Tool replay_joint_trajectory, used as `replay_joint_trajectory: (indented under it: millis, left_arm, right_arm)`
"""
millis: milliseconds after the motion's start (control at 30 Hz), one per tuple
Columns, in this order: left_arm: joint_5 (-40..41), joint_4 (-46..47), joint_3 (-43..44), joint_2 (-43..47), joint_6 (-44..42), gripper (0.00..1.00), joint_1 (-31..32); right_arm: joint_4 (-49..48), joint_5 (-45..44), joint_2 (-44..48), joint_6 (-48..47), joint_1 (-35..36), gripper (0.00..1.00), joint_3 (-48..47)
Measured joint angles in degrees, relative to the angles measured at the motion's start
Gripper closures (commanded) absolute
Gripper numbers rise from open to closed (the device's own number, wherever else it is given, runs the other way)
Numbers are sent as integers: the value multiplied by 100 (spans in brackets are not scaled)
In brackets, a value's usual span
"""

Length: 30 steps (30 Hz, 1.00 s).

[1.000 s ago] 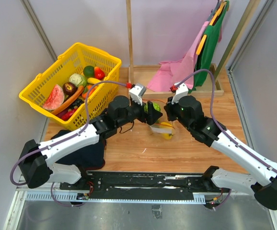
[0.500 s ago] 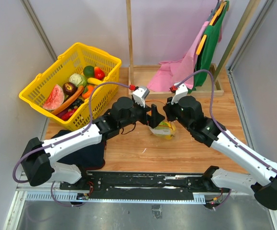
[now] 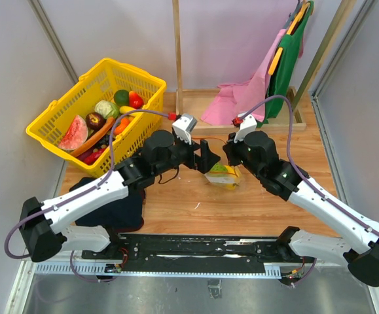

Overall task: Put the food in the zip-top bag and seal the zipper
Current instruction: Place the fake fruit in the zipper food storage bag, then pick up the fake fruit from the bin.

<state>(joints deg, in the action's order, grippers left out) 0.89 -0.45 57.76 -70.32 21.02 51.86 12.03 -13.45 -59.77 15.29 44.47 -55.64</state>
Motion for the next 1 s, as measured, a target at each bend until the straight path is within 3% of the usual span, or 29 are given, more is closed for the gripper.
replay_joint_trajectory:
  millis: [467,700,1000]
  left_arm:
    - [1628,-2083,1187,385,-227,1,-208]
    - [1731,-3038,1718,385,-413,1,-1541]
    - [890,-3480,2068,118,-428,1,-3609]
  right_arm:
    - [0,-2,0,-13,0,99,0]
    - [2,-2,0,-68,0,99,0]
    - [2,-2,-2,-125,0,99,0]
